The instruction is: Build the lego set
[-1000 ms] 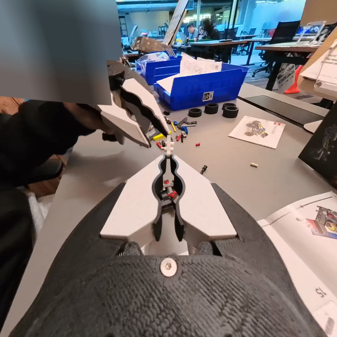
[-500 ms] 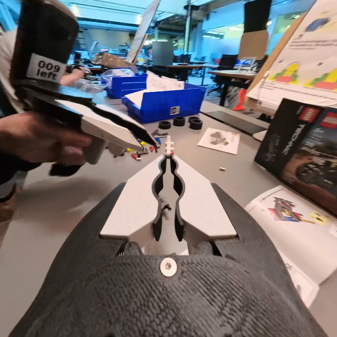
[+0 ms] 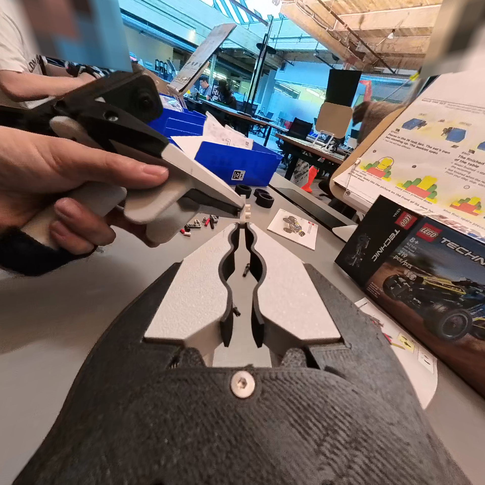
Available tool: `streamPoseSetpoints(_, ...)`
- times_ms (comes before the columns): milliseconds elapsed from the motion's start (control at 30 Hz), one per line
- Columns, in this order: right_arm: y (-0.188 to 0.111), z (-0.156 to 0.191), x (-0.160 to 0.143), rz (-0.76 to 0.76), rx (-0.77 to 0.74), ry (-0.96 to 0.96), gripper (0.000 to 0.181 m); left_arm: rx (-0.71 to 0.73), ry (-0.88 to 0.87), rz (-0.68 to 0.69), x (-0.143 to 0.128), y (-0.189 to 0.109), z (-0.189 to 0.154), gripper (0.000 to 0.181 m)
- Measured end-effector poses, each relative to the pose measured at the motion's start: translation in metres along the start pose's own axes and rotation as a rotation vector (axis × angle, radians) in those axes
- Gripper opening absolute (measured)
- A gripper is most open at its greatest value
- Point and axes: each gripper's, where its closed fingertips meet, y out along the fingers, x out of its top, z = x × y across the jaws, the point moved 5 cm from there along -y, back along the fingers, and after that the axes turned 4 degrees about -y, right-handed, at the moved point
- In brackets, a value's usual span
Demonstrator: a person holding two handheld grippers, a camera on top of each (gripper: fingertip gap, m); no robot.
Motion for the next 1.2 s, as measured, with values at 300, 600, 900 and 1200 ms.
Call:
streamPoseSetpoints(300, 0.0, 0.004, 0.001, 0.018, -0.029, -0.053, 0.002, 0.024, 0.03, -0.012, -0.003, 0.002, 0.0, 0.008)
streamPoseSetpoints(600, 0.002, 0.008, -0.002, 0.03, -0.022, -0.049, 0.002, 0.046, 0.131, -0.037, -0.002, 0.0, -0.001, 0.005)
streamPoseSetpoints(900, 0.003, 0.01, -0.005, 0.043, 0.031, -0.095, 0.004, 0.072, 0.247, 0.0, -0.003, 0.0, 0.002, 0.005)
streamPoseSetpoints(1200, -0.012, -0.028, -0.035, 0.173, 0.522, -0.139, 0.013, 0.266, 0.408, 0.297, 0.0, -0.025, 0.024, 0.004)
